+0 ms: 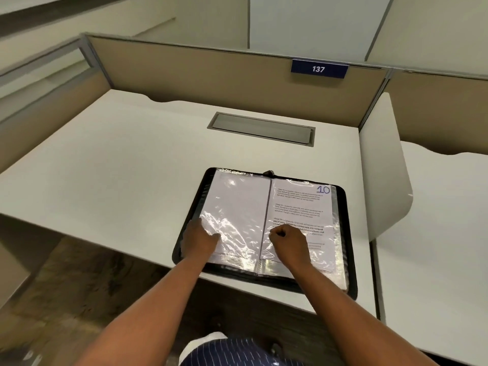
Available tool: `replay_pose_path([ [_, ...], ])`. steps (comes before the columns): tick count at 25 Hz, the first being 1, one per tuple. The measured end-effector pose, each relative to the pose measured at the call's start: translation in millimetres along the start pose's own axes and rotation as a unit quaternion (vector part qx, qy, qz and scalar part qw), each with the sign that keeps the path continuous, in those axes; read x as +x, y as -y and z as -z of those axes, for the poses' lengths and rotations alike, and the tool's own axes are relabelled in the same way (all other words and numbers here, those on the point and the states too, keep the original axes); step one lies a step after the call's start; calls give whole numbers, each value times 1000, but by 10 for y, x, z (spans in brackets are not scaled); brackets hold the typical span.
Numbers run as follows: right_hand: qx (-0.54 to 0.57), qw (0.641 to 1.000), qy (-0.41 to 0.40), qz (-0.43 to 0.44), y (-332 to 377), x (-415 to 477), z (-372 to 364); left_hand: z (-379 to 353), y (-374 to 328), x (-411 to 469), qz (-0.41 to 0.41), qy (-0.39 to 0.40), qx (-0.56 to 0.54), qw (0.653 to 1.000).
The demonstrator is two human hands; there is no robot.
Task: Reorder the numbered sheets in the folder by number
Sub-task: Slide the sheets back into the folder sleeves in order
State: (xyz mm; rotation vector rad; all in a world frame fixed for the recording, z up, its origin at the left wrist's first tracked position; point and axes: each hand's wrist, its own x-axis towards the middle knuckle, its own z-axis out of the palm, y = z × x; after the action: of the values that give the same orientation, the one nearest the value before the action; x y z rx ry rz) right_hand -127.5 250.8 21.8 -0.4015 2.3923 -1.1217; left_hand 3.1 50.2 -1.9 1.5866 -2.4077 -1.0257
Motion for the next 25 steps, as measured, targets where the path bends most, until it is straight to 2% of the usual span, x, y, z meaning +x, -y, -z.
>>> replay_pose_path([
  [6, -39, 999, 6, -6, 264, 129, -387, 110, 5, 262, -14, -61, 64, 996],
  [12, -47, 999, -13, -6, 729, 339, -724, 249, -47, 580, 36, 8, -50, 998],
  [17, -73, 997, -22, -15, 960, 453, -878, 368, -94, 628, 73, 66, -175, 980],
  [21, -83, 995, -36, -30, 1245, 558, -1000, 387, -286, 429, -25, 84, -213, 973],
  [25, -123, 989, -85, -20, 1434, 570, -831, 315, -452, 204, -139, 132, -246, 950],
])
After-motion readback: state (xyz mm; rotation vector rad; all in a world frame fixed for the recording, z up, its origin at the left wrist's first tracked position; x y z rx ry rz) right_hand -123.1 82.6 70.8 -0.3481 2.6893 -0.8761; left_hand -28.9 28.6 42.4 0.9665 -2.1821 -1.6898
